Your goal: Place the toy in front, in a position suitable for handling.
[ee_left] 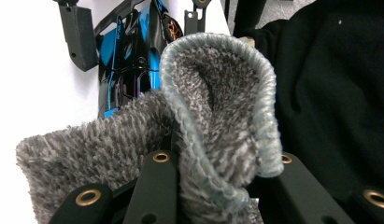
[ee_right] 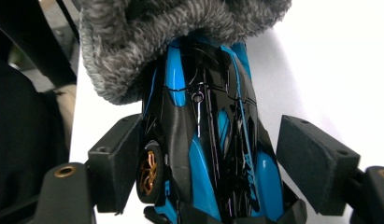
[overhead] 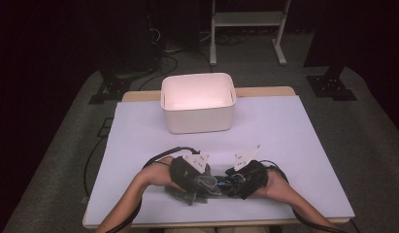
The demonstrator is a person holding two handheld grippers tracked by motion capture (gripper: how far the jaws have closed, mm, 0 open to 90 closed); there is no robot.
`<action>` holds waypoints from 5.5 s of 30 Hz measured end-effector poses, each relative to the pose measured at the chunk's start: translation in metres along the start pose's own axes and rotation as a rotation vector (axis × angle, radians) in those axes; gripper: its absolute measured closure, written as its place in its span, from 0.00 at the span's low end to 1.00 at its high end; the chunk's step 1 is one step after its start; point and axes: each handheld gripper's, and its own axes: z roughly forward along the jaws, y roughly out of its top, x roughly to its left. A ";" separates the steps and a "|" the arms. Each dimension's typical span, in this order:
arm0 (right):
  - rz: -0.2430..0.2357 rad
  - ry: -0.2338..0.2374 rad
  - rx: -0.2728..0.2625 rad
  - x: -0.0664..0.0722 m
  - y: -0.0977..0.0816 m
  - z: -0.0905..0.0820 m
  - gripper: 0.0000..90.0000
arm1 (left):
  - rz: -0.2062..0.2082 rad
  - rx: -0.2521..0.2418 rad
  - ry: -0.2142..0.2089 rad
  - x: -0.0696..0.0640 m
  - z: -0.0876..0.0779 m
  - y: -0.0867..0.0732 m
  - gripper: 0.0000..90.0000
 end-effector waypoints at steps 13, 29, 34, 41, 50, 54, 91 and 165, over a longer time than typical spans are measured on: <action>-0.088 -0.110 0.044 0.018 -0.008 0.005 0.18 | 0.003 -0.023 -0.008 -0.009 0.000 -0.007 0.82; -0.078 -0.049 0.048 0.009 -0.009 0.019 0.25 | -0.008 -0.080 0.018 -0.010 -0.028 -0.016 0.86; -0.063 -0.058 0.034 -0.005 -0.010 0.015 0.26 | -0.002 -0.121 0.029 -0.011 -0.040 -0.016 0.87; -0.093 -0.044 0.066 -0.010 -0.008 0.010 0.26 | 0.009 -0.155 0.063 -0.011 -0.057 -0.012 0.87; -0.059 -0.042 0.039 -0.012 -0.013 0.011 0.26 | 0.006 -0.108 0.048 0.007 -0.028 0.006 0.86; -0.070 -0.036 0.031 -0.012 -0.011 0.014 0.26 | 0.020 -0.050 0.065 0.021 0.000 0.021 0.86; -0.061 -0.037 0.034 -0.017 -0.023 -0.004 0.26 | -0.208 -0.008 0.253 -0.014 -0.065 -0.093 0.87; -0.046 -0.096 0.106 -0.014 0.024 0.036 0.23 | -0.158 -0.077 0.231 -0.010 -0.067 -0.058 0.36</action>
